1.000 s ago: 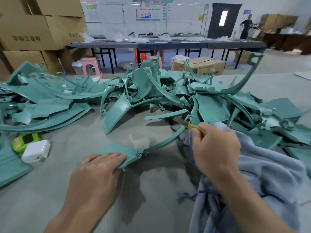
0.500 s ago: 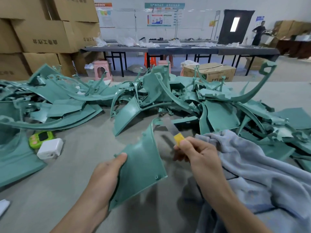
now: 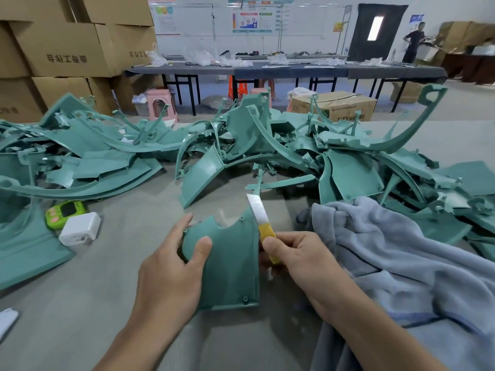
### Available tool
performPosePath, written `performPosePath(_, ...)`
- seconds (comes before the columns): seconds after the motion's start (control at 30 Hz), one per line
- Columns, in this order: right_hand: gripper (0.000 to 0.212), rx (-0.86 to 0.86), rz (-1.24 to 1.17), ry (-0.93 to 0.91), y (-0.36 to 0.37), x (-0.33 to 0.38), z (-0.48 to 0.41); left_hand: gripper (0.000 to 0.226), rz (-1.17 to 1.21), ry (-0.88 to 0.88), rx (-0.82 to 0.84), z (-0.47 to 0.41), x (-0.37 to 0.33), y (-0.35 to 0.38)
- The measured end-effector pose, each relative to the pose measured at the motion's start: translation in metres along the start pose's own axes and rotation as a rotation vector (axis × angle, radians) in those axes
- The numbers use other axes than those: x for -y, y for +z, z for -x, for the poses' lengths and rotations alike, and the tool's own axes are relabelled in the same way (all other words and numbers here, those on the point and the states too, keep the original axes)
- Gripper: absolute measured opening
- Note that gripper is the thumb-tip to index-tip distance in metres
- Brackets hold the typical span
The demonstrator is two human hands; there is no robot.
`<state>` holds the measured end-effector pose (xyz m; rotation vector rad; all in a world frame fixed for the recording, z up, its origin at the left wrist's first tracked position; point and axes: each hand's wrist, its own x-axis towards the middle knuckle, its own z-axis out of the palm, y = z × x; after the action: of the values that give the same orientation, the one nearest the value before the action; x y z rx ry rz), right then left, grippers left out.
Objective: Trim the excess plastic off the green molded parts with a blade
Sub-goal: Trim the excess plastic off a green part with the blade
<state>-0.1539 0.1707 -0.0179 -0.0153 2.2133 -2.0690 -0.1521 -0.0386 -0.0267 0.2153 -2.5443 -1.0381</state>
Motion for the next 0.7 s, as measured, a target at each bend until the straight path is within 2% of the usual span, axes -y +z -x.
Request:
performPosePath(0.13,0.026,-0.004,-0.007,-0.017,0.001,-0.001,-0.001,0.08,0.042,0.143,0.04,0.0,-0.002,-0.007)
performPosePath(0.23,0.019,0.038,-0.056,-0.026,0.001,-0.001,0.001,0.069,-0.014,0.31,0.163,0.007,-0.004,-0.004)
performPosePath(0.3,0.015,0.03,-0.037,-0.069,0.001,0.0,0.004,0.071,-0.024,0.411,0.158,0.008,-0.004,-0.003)
performPosePath(0.37,0.019,-0.042,-0.023,-0.164,0.002,0.004,0.004,0.072,-0.031,0.513,0.101,0.007,-0.006,-0.004)
performPosePath(0.43,0.031,-0.171,-0.03,-0.264,0.001,0.009,0.002,0.079,-0.059,0.618,0.034,0.009,-0.011,-0.006)
performPosePath(0.5,0.028,-0.305,-0.062,-0.293,0.0,0.011,0.0,0.082,-0.116,0.72,0.006,0.013,-0.019,-0.005)
performPosePath(0.57,0.02,-0.369,-0.046,-0.276,0.002,0.008,0.0,0.084,-0.223,0.788,0.024,0.017,-0.024,-0.001)
performPosePath(0.7,0.039,-0.395,-0.012,-0.249,0.009,-0.002,0.001,0.108,-0.367,0.764,0.175,0.024,-0.023,0.01)
